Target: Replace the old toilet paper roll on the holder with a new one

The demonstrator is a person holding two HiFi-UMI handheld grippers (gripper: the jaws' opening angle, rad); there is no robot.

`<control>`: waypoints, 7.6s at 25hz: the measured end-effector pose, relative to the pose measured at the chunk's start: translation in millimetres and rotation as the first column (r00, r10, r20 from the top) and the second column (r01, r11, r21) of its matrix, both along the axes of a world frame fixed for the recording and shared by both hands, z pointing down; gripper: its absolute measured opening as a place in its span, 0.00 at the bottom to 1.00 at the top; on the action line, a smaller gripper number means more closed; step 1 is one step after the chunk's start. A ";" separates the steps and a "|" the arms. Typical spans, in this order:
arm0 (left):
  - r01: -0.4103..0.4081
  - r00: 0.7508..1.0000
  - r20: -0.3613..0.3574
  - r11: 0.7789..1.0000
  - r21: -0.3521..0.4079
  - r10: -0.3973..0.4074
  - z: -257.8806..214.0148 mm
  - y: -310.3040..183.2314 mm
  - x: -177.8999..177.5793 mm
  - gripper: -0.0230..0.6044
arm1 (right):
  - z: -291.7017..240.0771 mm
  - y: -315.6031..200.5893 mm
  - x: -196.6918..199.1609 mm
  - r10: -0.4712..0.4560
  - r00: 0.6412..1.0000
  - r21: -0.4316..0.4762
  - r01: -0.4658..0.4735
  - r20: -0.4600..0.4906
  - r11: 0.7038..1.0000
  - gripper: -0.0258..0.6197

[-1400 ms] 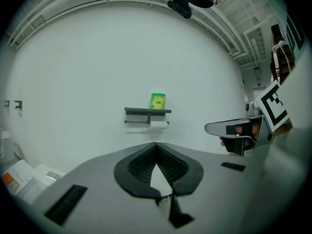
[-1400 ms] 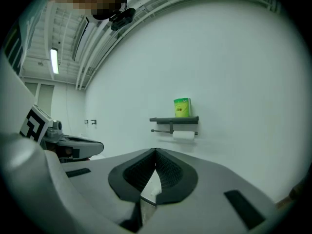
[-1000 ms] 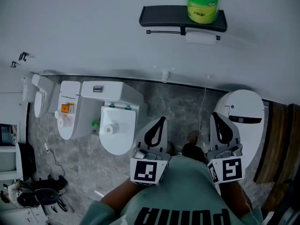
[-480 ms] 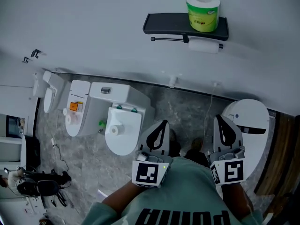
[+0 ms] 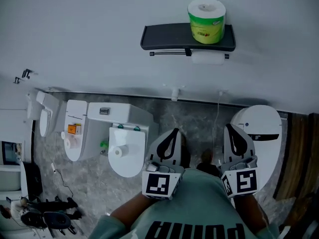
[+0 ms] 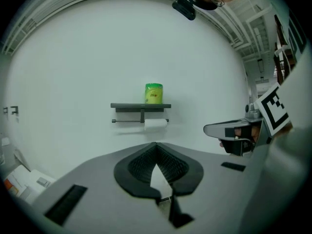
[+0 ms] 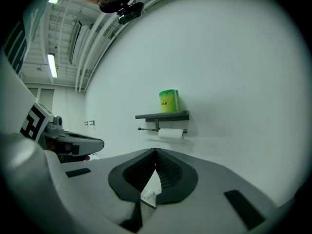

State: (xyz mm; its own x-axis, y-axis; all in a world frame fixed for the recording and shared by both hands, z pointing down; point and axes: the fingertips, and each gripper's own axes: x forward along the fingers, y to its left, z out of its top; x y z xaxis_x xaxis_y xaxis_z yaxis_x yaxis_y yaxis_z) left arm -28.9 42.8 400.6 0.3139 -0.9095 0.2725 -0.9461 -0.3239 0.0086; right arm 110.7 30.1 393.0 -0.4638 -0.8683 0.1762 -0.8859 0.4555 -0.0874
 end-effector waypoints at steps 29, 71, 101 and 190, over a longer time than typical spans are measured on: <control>-0.278 0.956 -0.074 0.956 0.092 0.285 -14.7 -123.8 -58.1 0.05 | -11.4 -102.1 -36.1 0.331 0.943 -0.076 -0.331 -0.014 0.940 0.04; -0.070 0.993 0.089 0.996 -0.050 0.074 11.9 -179.4 -39.6 0.05 | 35.5 -219.5 -36.8 0.192 0.450 -0.304 0.190 0.872 0.933 0.44; -0.057 0.993 0.101 0.998 -0.038 0.060 7.9 -200.2 -33.2 0.05 | 36.7 -242.0 -9.9 0.279 0.284 -0.329 0.142 0.917 0.934 0.38; 0.007 1.000 0.003 0.996 0.087 -0.008 -74.9 -182.1 -80.2 0.05 | -179.3 -177.9 -93.0 -0.146 0.852 0.075 0.126 0.502 0.989 0.37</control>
State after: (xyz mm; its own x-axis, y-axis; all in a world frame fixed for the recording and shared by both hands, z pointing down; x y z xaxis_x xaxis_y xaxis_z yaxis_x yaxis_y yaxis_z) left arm -109.2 -139.3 325.7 0.3062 -0.9321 0.1937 -0.9484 -0.3163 -0.0226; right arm 17.7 -147.8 213.6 -0.5938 -0.7912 -0.1465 -0.6535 0.5805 -0.4858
